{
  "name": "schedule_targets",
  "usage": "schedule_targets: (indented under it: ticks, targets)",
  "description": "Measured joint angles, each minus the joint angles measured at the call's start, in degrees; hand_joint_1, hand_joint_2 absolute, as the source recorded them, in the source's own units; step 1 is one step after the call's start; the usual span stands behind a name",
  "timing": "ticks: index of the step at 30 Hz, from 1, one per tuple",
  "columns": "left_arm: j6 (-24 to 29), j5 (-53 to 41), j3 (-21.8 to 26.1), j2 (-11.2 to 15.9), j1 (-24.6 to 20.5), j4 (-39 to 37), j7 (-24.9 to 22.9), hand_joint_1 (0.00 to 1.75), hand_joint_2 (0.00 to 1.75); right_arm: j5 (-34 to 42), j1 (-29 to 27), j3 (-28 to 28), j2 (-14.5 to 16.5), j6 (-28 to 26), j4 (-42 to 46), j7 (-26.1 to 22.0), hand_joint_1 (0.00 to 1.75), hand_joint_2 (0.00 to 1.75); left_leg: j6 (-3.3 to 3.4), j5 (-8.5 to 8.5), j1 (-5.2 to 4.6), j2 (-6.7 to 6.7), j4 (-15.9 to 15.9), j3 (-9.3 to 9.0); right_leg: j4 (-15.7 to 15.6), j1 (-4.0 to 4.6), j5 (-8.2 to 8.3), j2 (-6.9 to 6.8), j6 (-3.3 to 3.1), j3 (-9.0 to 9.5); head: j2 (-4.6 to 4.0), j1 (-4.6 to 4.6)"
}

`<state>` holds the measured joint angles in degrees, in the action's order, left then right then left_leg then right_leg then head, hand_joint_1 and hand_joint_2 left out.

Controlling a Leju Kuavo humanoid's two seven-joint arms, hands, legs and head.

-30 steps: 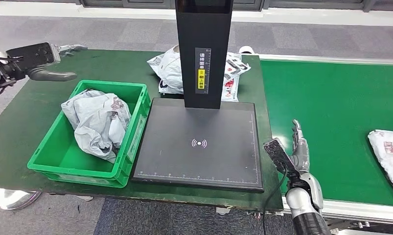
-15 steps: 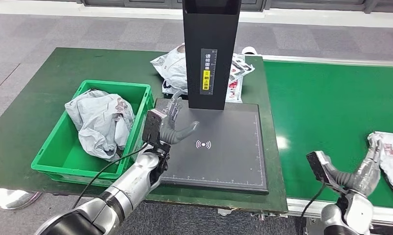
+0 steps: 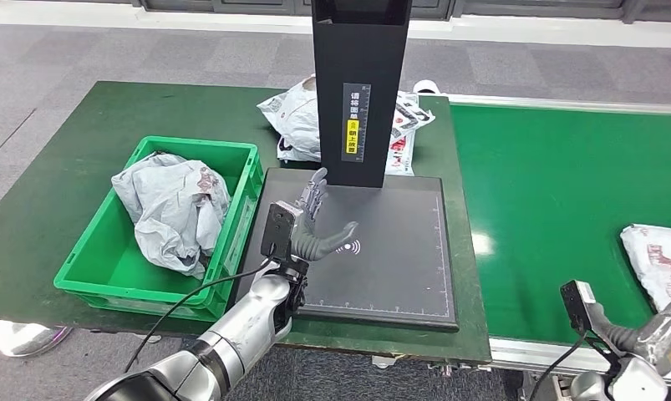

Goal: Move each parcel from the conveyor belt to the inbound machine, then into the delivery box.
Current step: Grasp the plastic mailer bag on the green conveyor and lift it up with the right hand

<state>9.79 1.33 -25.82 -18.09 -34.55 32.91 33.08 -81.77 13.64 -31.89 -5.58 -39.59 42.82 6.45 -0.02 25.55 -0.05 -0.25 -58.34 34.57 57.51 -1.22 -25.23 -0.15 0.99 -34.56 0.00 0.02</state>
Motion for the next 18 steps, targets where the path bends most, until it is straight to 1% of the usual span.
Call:
schedule_targets:
  ticks: [3,7,12,18]
  targets:
    - [0.05,-0.39,0.92,0.01,0.28,-0.25,-0.10,0.00,1.75,-0.18,0.12,0.00,-1.48,1.15,-4.54,2.06,0.00,1.75,0.01,0.00,0.00,-0.01,0.00,0.01,0.00,0.00,0.00,-0.02,0.00,0.01,0.00,0.00]
    - [0.05,-0.49,1.76,0.04,0.54,-0.56,-0.08,0.00,1.75,-0.34,0.20,0.00,-2.62,1.87,-7.95,2.71,0.00,1.75,0.01,0.00,0.00,-0.01,0.00,0.01,0.00,0.00,0.00,-0.01,0.00,0.01,0.00,0.00]
    - [-0.01,-0.62,2.81,0.04,0.87,-0.69,0.14,0.00,1.75,-0.52,0.42,0.00,-2.95,2.88,-9.62,3.90,0.00,1.75,0.00,0.00,0.01,-0.01,0.02,0.01,0.01,0.01,0.00,-0.01,-0.01,0.01,0.00,0.00]
    - [-0.11,-0.37,4.41,0.17,2.36,-0.67,0.63,0.00,1.75,-0.69,0.42,0.06,-3.10,3.06,-10.35,5.51,0.00,1.75,0.00,-0.01,0.02,-0.01,0.02,0.01,0.02,0.01,-0.01,-0.02,-0.01,0.01,0.00,0.00]
